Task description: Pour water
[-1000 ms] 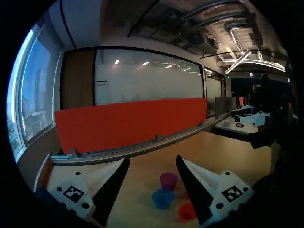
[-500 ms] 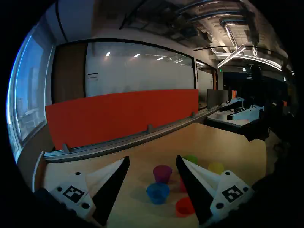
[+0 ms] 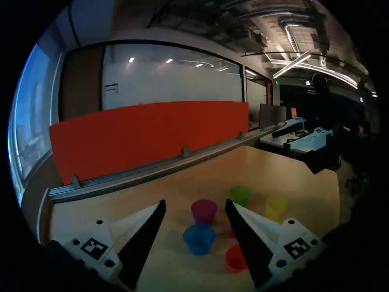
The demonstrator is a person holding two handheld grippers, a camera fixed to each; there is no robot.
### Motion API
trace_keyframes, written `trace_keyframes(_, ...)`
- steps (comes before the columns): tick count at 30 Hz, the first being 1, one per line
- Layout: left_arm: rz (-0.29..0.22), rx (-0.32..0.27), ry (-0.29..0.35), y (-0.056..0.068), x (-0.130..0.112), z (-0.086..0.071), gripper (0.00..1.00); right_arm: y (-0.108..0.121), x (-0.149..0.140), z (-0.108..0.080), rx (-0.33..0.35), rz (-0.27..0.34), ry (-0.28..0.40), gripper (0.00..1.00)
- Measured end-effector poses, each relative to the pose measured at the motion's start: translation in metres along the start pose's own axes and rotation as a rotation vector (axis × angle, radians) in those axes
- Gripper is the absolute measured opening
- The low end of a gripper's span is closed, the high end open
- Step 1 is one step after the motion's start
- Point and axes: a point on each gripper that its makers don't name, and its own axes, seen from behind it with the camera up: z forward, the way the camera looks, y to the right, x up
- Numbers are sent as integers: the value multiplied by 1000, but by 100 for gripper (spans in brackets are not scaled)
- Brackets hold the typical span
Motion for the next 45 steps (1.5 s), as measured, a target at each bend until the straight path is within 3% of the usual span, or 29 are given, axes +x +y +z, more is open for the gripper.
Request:
trace_keyframes(11,34,-50,-53,8,-28,21,91,7,-24,25,16,-25,-47,100)
trace_keyframes(21,35,-58,-118,5,-58,38,91,16,-48,46,22,-22,-91,100)
trace_keyframes(35,40,-123,-189,16,-87,51,91,14,-78,67,55,-15,-148,100)
trace_keyframes(45,34,-160,-245,16,-108,60,91,11,-101,82,90,-22,-201,100)
